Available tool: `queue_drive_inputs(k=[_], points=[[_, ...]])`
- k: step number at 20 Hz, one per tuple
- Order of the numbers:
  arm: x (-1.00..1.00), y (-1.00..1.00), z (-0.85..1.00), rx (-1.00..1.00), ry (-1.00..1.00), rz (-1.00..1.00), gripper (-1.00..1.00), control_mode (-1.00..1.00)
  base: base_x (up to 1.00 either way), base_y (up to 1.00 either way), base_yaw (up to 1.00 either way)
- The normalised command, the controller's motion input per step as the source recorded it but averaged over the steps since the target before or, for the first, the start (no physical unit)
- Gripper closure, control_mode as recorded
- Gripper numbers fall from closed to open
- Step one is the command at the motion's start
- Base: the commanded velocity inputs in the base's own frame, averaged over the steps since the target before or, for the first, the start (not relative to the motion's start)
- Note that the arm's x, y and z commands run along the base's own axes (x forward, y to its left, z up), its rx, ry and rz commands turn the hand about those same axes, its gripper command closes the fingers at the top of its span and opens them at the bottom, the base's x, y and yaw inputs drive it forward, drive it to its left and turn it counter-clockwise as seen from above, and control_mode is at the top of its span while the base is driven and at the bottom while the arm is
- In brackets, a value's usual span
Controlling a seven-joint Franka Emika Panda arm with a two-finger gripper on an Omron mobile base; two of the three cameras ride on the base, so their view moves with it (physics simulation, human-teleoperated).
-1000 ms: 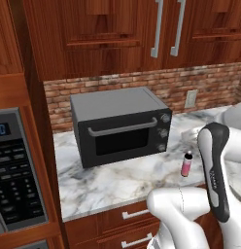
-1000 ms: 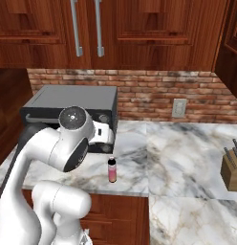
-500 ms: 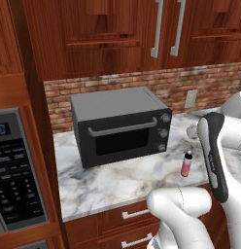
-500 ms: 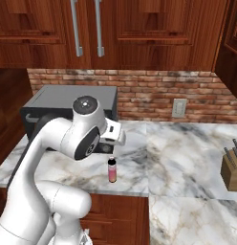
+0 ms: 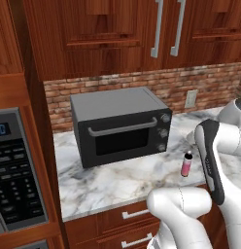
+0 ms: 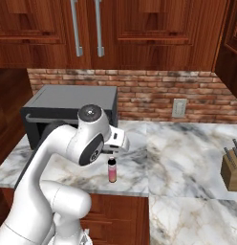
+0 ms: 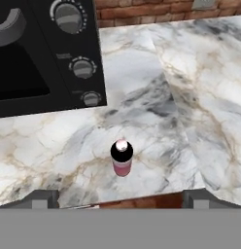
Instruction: Move the drinks to the dining counter.
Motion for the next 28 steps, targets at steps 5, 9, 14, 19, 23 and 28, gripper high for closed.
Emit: queue_drive_inputs(k=[5, 9, 14, 19, 23, 28], points=[[0.16, 0.00, -0.23, -0.03, 0.06, 0.00, -1.00, -1.00, 0.00, 0.00, 0.00], [0.19, 0.00, -0.21, -0.03, 0.05, 0.00, -1.00, -1.00, 0.00, 0.00, 0.00], [0.15, 0.00, -0.28, 0.00, 0.00, 0.00, -1.00, -1.00, 0.00, 0.00, 0.00], [0.19, 0.00, -0.33, 0.00, -0.02, 0.00, -1.00, -1.00, 0.00, 0.00, 0.00], [0.23, 0.00, -0.31, 0.00, 0.00, 0.00, -1.00, -1.00, 0.00, 0.00, 0.00], [0.19, 0.00, -0.24, 0.00, 0.00, 0.00, -1.00, -1.00, 0.00, 0.00, 0.00]])
